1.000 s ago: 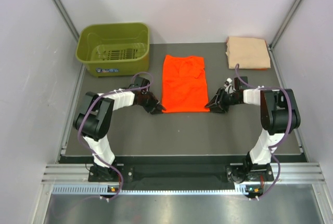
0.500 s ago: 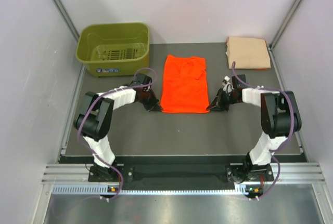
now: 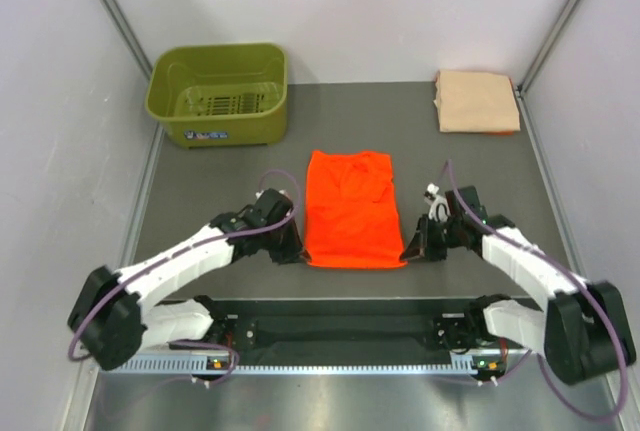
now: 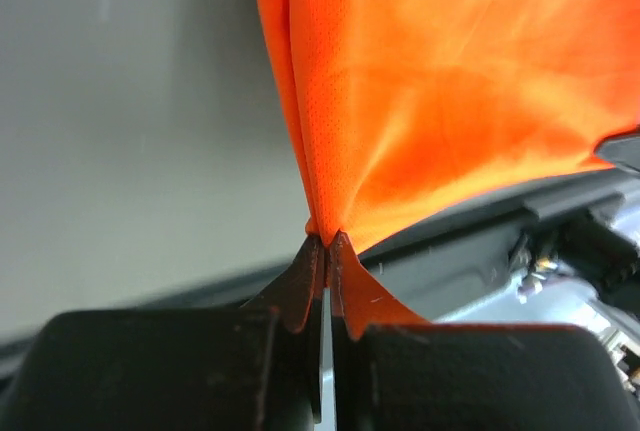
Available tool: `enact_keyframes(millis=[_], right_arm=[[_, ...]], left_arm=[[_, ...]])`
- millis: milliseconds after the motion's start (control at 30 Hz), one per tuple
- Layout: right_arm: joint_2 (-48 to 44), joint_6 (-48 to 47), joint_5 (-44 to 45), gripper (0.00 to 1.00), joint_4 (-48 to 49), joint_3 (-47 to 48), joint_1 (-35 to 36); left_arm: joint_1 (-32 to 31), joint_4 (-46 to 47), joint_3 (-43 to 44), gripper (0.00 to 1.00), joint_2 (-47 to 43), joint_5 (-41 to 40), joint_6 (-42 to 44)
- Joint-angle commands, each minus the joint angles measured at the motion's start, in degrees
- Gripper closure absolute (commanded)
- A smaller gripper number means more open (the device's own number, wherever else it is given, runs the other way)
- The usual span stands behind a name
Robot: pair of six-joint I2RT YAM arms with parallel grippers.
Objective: Fold and stack the t-shirts
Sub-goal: Fold the tshirt
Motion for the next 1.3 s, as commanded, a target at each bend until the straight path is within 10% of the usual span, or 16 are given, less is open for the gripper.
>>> enact_keyframes(millis=[0, 300, 933, 1267], right_arm=[[-10.1, 1.0, 2.1, 1.0, -5.8, -2.5, 1.8], [-16.6, 1.2, 3.7, 1.0, -15.7, 1.3, 1.8], [31.3, -3.9, -1.0, 1.0, -9.1, 43.4, -3.2], [43.3, -4.3, -3.9, 1.0, -9.7, 51.9, -5.8]], left_arm=[[-1.3, -6.8, -2.7, 1.0, -8.9, -2.3, -5.1], [-1.3, -15.8, -2.1, 1.0, -23.4, -6.3, -8.4], [20.1, -16.6, 47.1, 1.0, 35.1, 5.9, 18.8], [21.4, -13.0, 54.1, 1.0, 44.0, 9.1, 20.2]])
